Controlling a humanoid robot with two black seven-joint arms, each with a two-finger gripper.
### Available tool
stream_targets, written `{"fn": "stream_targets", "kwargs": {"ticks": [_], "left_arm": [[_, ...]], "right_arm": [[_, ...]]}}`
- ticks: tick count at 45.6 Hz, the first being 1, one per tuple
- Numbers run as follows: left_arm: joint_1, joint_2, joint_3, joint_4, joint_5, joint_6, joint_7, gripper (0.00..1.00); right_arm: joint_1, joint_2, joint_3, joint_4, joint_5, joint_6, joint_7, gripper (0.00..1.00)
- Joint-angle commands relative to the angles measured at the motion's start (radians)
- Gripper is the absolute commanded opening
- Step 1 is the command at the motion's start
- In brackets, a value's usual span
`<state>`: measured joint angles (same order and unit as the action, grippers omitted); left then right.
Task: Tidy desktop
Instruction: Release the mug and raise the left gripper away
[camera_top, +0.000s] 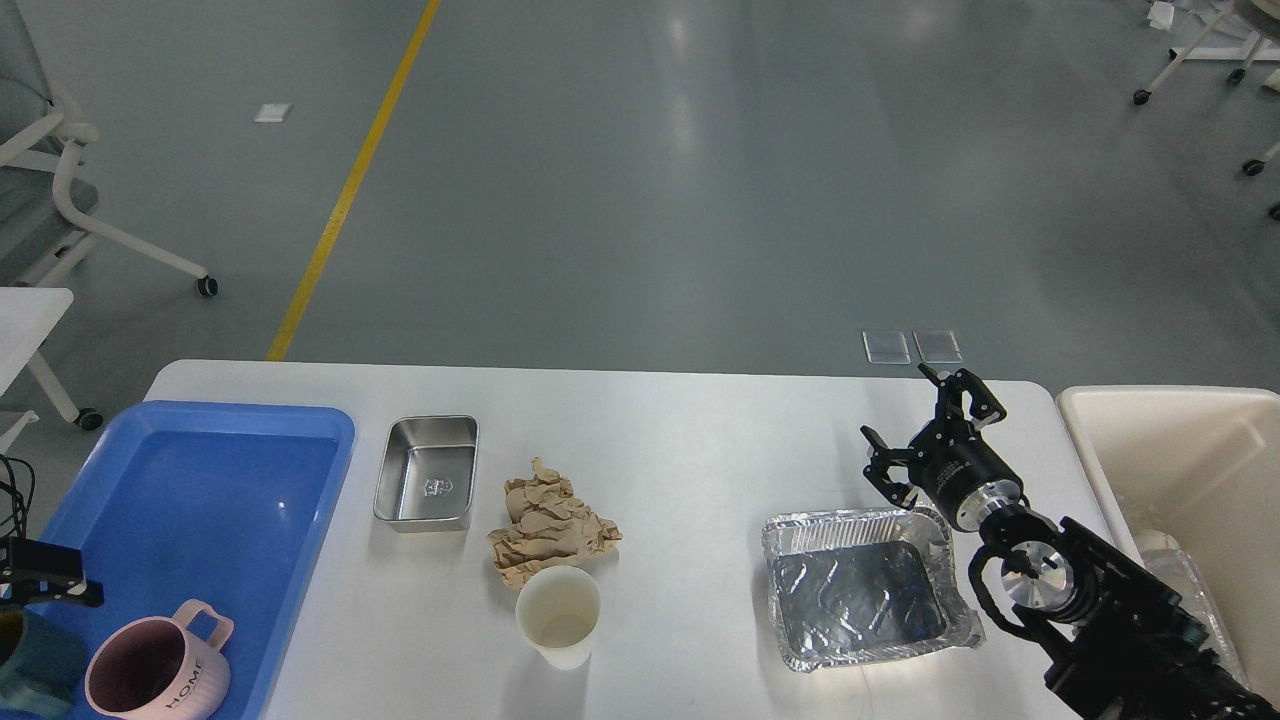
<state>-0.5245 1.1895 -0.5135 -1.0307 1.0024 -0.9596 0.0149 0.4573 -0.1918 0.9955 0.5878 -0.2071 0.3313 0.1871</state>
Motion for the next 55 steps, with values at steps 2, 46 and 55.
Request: {"fn": "stream_targets", "kwargs": {"ticks": [2, 46, 55], "left_arm": [[0.003, 0.024, -0.045, 0.003, -0.068, 0.000, 0.000, 0.97], [0.026, -0.134, -0.049, 0.301, -0.739, 0.509, -0.013, 0.97], [0.024, -0.154, -0.054, 0.296, -0.739, 0.521, -0.009, 0.97]], "right_arm": [[0.006, 0.000, -0.005, -0.002, -0.002, -0.005, -0.002, 1.00], [-0.022, 0.002, -0.021, 0.006, -0.003, -0.015, -0.002, 1.00], [-0.023, 0.003, -0.028, 0.009, -0.002, -0.018, -0.002, 1.00]]}}
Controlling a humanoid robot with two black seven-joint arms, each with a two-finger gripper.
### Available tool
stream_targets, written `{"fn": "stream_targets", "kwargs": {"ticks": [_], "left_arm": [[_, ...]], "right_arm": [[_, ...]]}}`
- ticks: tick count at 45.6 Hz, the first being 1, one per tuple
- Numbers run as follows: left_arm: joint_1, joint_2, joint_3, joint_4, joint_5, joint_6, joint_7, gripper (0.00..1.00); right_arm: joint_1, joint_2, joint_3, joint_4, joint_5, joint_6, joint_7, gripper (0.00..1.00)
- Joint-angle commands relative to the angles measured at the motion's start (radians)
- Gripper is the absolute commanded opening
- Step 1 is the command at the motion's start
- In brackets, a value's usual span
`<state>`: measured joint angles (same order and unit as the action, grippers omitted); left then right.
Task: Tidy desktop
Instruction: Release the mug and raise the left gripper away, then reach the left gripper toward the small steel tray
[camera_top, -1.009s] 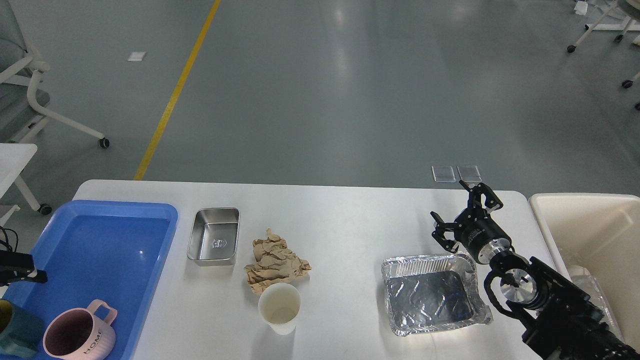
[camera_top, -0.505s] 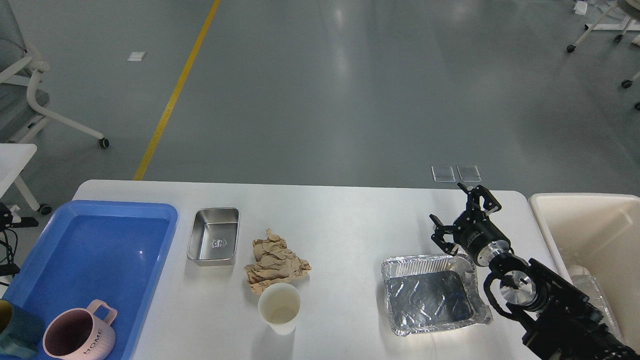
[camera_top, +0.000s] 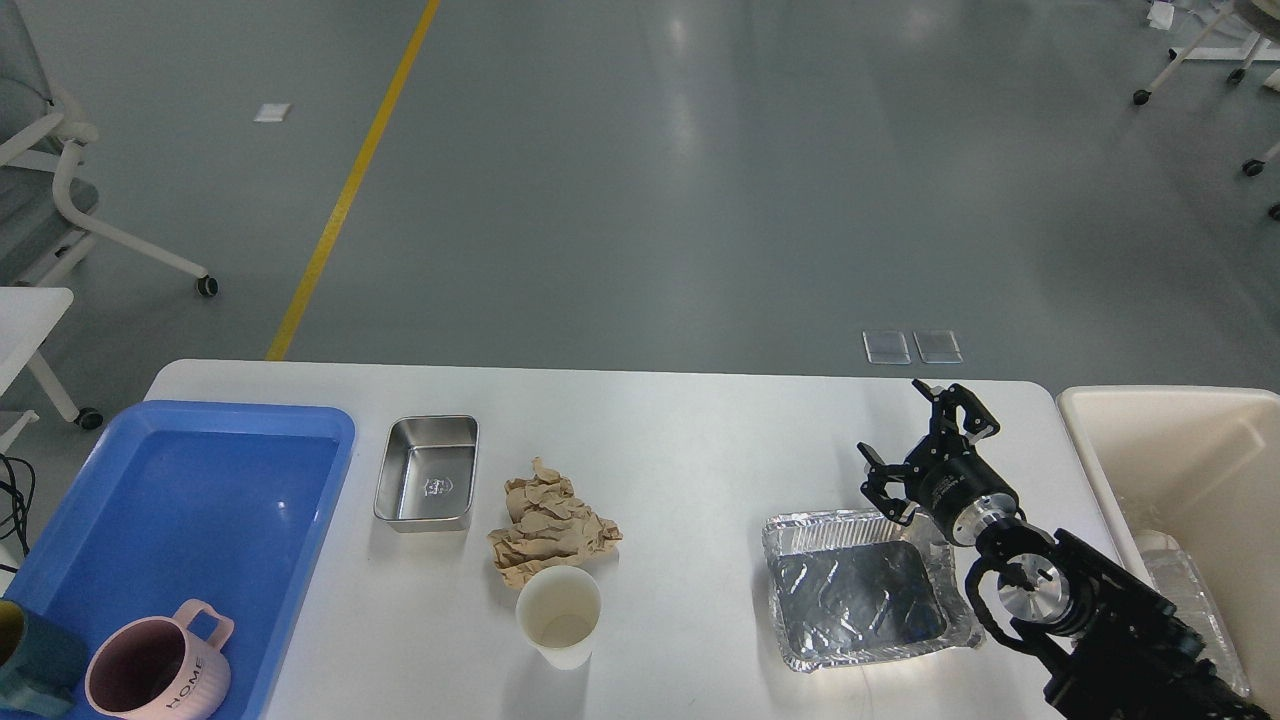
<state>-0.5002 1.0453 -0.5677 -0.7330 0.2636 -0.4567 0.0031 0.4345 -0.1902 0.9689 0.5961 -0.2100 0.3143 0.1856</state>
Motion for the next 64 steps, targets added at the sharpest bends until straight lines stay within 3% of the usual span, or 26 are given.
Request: {"fn": "stream_targets", "kwargs": {"ticks": [1, 17, 26, 34, 47, 64], "left_arm": [[-0.001, -0.014, 0.000, -0.002, 0.000, 0.015, 0.005, 0.97], [-0.011, -0.201, -0.003, -0.006, 0.002, 0.018, 0.009, 0.97], [-0.032, -0.200, 0.005, -0.045, 0.000, 0.084, 0.050, 0.97], [-0.026, -0.102, 0.022, -0.212, 0.002, 0.191, 0.139, 0.97], [0.002, 0.166, 0.022, -0.580, 0.006, 0.337, 0.150, 0.97], [0.066, 0.364, 0.022, -0.841, 0.011, 0.426, 0.144, 0.97]], "right_arm": [[0.000, 0.002, -0.003, 0.001, 0.001, -0.003, 0.000, 1.00], [0.012, 0.000, -0.003, -0.002, 0.001, -0.015, 0.000, 1.00], [0.009, -0.003, -0.004, -0.007, 0.000, -0.014, 0.000, 1.00], [0.009, -0.002, -0.006, -0.007, 0.000, -0.014, 0.000, 1.00], [0.009, 0.008, -0.036, -0.007, 0.000, -0.029, 0.002, 1.00], [0.015, 0.008, -0.041, -0.004, 0.000, -0.047, 0.000, 1.00]]}}
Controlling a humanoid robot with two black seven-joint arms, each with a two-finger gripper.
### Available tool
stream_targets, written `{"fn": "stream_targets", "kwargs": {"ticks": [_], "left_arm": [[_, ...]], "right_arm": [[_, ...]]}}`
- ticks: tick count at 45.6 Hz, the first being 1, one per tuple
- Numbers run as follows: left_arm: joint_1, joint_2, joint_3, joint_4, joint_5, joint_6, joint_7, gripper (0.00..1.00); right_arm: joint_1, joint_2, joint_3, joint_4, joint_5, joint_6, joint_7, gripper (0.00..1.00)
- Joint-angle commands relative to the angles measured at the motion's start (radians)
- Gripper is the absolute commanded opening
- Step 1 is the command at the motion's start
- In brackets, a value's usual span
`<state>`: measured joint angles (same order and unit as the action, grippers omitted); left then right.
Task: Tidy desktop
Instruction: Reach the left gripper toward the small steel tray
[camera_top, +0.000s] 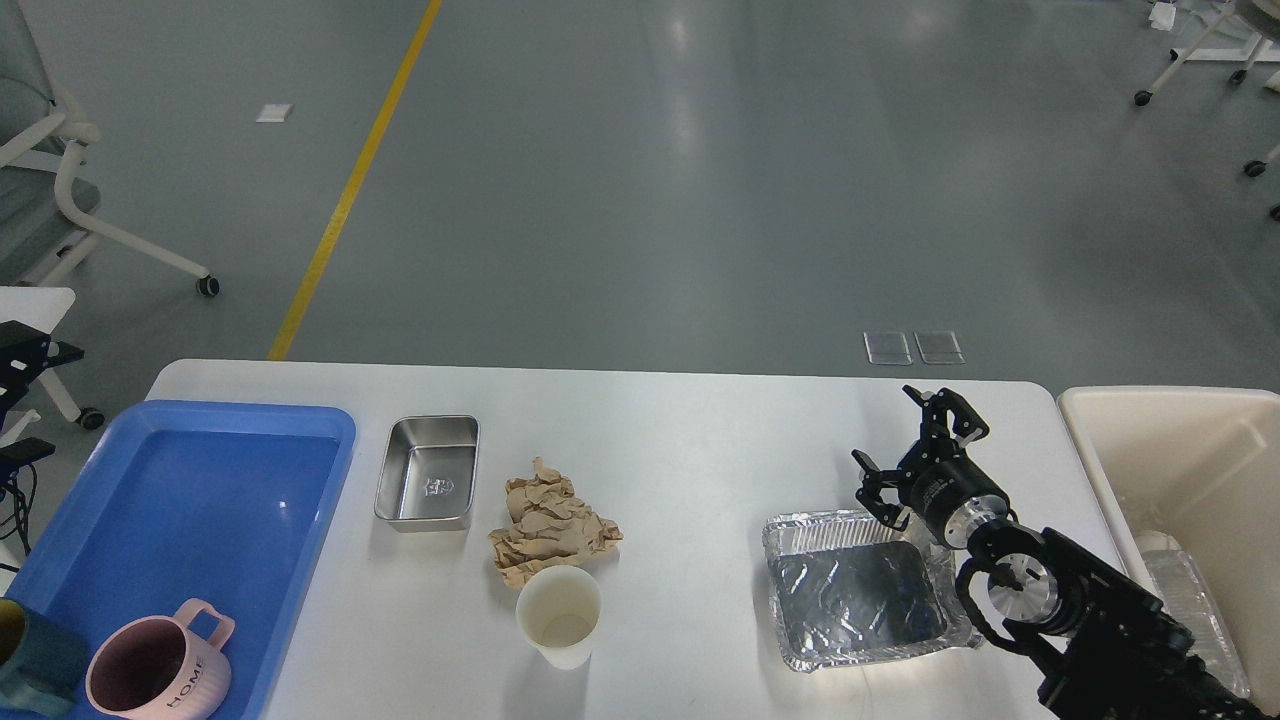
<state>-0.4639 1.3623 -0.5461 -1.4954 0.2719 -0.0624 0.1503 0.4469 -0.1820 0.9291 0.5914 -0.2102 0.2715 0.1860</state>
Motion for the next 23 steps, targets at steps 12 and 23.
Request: {"fn": "stream_targets", "kwargs": {"ticks": [12, 23], "left_arm": [[0.077, 0.116, 0.023, -0.197, 0.006, 0.035, -0.005, 0.97], [0.079, 0.113, 0.021, -0.218, 0.006, -0.019, -0.021, 0.97]], "right_arm": [[0.003, -0.010, -0.022, -0.002, 0.000, -0.009, 0.000, 1.00], [-0.007, -0.020, -0.026, 0.002, 0.000, -0.009, 0.000, 1.00]]}}
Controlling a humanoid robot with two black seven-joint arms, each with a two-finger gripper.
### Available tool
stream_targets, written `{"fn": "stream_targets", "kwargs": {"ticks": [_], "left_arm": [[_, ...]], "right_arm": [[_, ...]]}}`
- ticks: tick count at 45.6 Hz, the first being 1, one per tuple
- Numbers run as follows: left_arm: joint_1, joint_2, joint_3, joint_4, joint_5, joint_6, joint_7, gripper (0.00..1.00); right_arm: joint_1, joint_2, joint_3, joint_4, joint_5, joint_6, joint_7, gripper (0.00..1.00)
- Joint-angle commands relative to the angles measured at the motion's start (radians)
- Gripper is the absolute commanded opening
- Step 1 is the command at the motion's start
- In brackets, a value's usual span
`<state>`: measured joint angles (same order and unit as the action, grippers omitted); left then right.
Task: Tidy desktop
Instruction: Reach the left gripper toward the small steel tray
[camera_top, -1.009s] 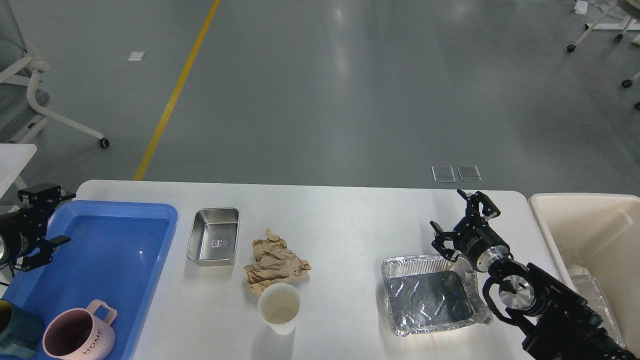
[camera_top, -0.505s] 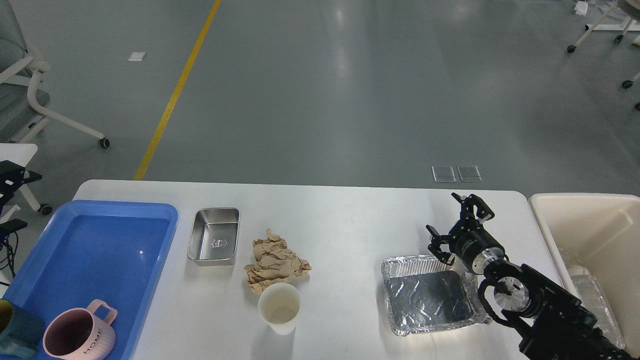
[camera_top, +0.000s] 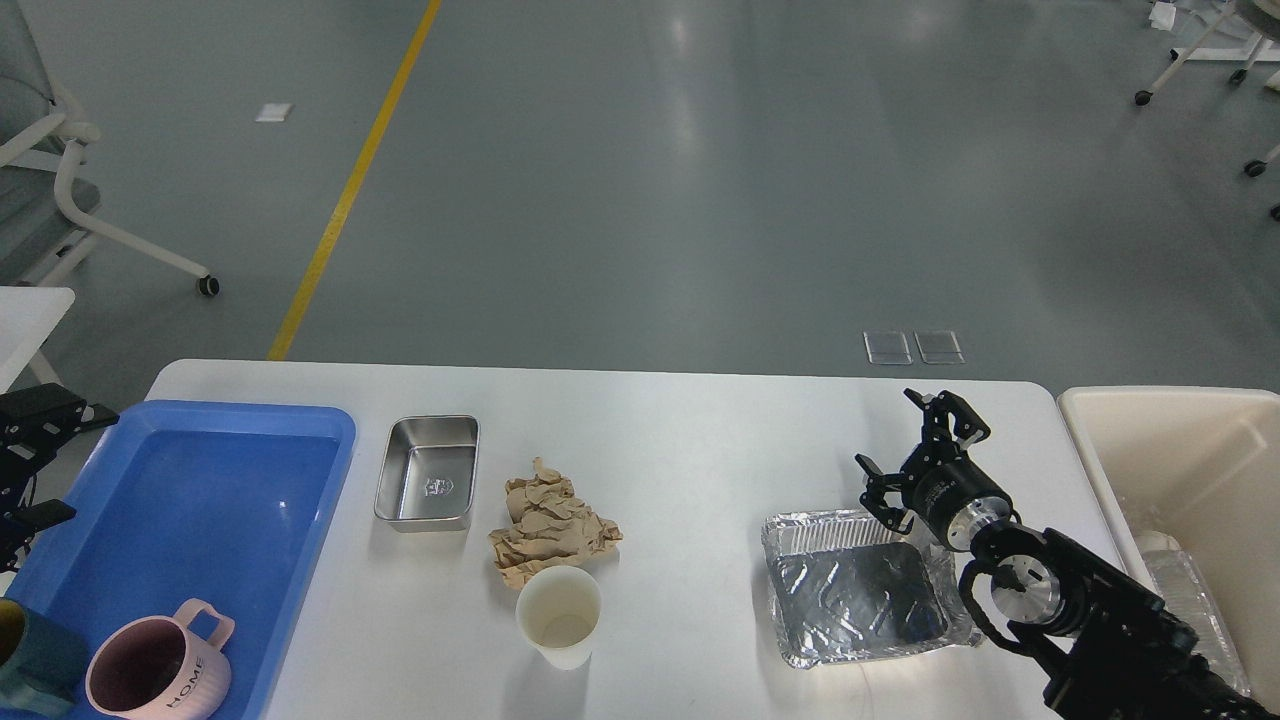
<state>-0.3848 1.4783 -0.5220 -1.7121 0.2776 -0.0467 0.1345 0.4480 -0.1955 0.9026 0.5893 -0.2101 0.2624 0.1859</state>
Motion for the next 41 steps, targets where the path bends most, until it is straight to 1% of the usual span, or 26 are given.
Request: {"fn": "stream_targets", "kwargs": {"ticks": [1, 6, 11, 15, 17, 21, 23, 26, 29, 32, 33, 36, 38, 41], "left_arm": [[0.000, -0.004, -0.003, 0.002, 0.000, -0.042, -0.012, 0.97], [-0.005, -0.012, -0.001, 0.020, -0.005, -0.067, -0.067, 0.97], [-0.008, -0.026, -0.003, 0.071, -0.008, -0.065, -0.104, 0.97], [-0.008, -0.061, 0.000, 0.120, 0.001, -0.067, -0.171, 0.97], [-0.003, -0.067, 0.000, 0.127, 0.008, -0.073, -0.187, 0.97], [-0.006, -0.069, 0.000, 0.131, 0.050, -0.090, -0.185, 0.97], [-0.009, -0.091, -0.006, 0.143, 0.109, -0.105, -0.184, 0.97], [-0.020, -0.153, -0.006, 0.186, 0.179, -0.107, -0.176, 0.97], [-0.055, -0.216, 0.000, 0.241, 0.271, -0.119, -0.164, 0.97], [-0.095, -0.257, 0.002, 0.296, 0.379, -0.174, -0.133, 0.97], [-0.112, -0.271, 0.000, 0.321, 0.424, -0.211, -0.113, 0.97], [-0.147, -0.311, 0.000, 0.370, 0.507, -0.284, -0.075, 0.97], [-0.169, -0.337, 0.002, 0.399, 0.569, -0.327, -0.055, 0.97], [-0.195, -0.363, 0.002, 0.425, 0.687, -0.378, -0.038, 0.97]], "right_arm": [[-0.008, -0.010, -0.001, 0.004, 0.000, 0.001, 0.000, 1.00], [-0.011, -0.012, -0.001, 0.007, 0.000, 0.001, 0.000, 1.00], [-0.008, -0.007, -0.001, 0.010, 0.000, 0.001, 0.000, 1.00], [-0.006, -0.006, -0.001, 0.010, 0.000, 0.001, 0.000, 1.00], [-0.005, -0.004, -0.001, 0.011, 0.000, 0.001, 0.001, 1.00], [-0.005, -0.004, -0.001, 0.011, 0.000, 0.001, 0.001, 1.00], [-0.005, -0.004, -0.001, 0.011, 0.000, 0.001, 0.001, 1.00], [-0.003, -0.004, -0.001, 0.011, 0.000, 0.001, 0.001, 1.00], [-0.003, -0.005, 0.001, 0.012, 0.001, 0.001, 0.001, 1.00], [-0.002, -0.009, 0.002, 0.012, 0.001, 0.001, 0.001, 1.00], [-0.002, -0.009, 0.002, 0.012, 0.001, 0.001, 0.001, 1.00], [-0.002, -0.010, 0.002, 0.012, 0.001, 0.001, 0.001, 1.00], [-0.002, -0.010, 0.004, 0.014, 0.001, 0.001, 0.001, 1.00], [-0.002, -0.009, 0.004, 0.014, 0.001, 0.001, 0.001, 1.00]]}}
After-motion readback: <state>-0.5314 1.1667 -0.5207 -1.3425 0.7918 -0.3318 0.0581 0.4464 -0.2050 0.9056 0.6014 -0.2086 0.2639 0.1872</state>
